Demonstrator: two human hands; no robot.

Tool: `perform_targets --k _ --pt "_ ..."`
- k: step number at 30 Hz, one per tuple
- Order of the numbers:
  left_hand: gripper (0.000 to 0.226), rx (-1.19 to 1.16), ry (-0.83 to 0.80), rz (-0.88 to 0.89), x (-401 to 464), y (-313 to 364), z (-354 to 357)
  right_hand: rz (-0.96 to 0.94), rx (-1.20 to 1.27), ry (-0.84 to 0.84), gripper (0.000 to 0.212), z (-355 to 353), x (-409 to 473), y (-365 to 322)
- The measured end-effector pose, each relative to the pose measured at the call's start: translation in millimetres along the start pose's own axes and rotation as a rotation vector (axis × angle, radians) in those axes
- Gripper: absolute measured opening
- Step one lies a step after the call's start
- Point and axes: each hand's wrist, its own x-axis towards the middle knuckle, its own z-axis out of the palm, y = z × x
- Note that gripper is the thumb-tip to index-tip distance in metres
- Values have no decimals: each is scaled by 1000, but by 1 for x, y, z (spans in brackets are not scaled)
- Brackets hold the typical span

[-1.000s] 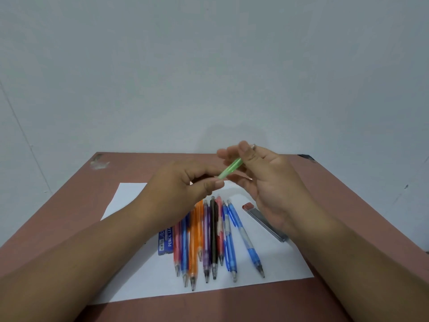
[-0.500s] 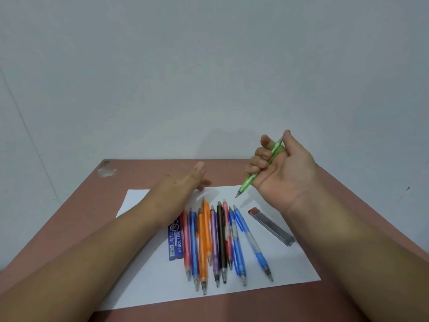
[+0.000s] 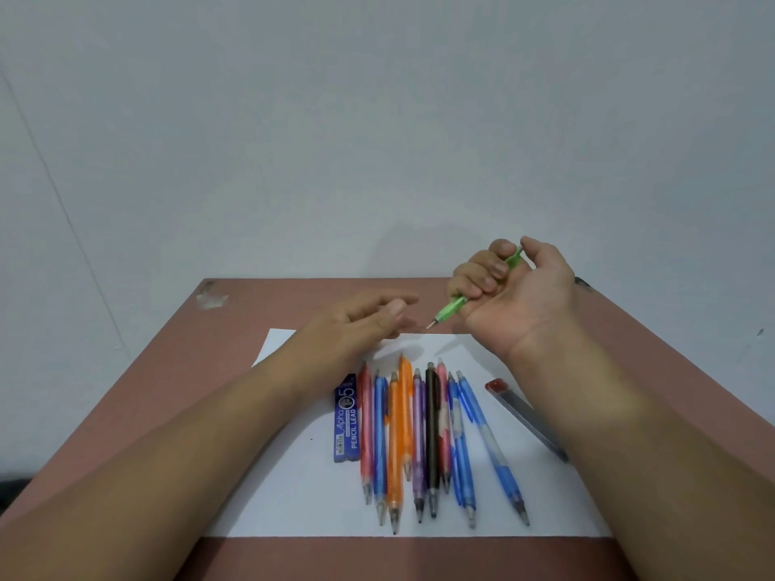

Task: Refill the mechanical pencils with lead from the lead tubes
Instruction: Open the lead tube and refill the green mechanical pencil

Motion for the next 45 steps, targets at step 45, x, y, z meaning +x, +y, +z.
perform_targets --k 45 --pt "37 6 30 -44 -5 8 14 -65 -44 -55 40 4 -12 -3"
